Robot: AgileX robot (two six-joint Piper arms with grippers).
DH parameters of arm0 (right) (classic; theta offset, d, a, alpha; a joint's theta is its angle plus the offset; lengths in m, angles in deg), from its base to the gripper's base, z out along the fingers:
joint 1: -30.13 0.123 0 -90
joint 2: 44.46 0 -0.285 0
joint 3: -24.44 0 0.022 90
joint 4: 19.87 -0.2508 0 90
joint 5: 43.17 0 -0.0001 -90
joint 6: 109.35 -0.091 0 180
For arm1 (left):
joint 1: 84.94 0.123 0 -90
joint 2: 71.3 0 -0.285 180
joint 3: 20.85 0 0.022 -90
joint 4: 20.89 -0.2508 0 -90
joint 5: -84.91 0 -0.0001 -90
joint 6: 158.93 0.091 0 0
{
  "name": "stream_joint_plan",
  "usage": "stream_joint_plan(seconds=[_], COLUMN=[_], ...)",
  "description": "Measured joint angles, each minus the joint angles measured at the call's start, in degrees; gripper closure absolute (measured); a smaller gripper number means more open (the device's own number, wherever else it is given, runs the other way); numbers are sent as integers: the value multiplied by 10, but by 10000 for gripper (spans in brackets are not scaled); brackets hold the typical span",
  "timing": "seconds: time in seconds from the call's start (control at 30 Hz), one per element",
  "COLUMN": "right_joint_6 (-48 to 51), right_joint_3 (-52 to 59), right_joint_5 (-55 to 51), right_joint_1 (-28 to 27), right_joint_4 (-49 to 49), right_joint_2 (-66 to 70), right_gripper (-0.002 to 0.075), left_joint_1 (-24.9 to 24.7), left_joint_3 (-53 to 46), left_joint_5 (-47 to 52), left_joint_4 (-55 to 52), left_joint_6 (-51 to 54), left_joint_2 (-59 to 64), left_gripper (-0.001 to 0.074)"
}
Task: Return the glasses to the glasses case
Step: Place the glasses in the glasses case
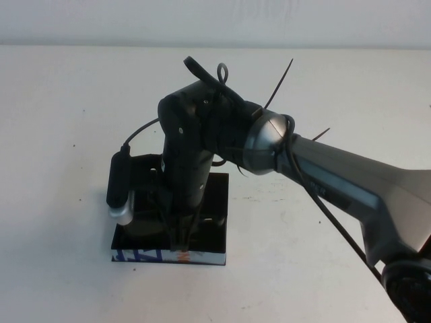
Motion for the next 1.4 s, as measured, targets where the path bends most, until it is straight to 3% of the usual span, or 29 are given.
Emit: stream_joint_plan(seconds=[1.0, 1.07, 1.27, 1.4], right_joint_6=[0, 0, 0, 0], right_joint_3=[-4, -4, -4, -4], right_joint_5=[1, 1, 1, 1], right_joint_1=[0, 0, 0, 0], right_joint_4=[-6, -6, -6, -2], right_joint_2=[30, 30, 30, 21], right_gripper=[652, 612, 382, 343], left_joint_1=[0, 0, 0, 0], left_joint_3=[0, 0, 0, 0], left_joint_5=[0, 0, 0, 0], left_joint_4=[0, 0, 0, 0], left_joint_6=[0, 0, 0, 0], left_joint_2=[0, 0, 0, 0], left_gripper=[736, 736, 736, 736])
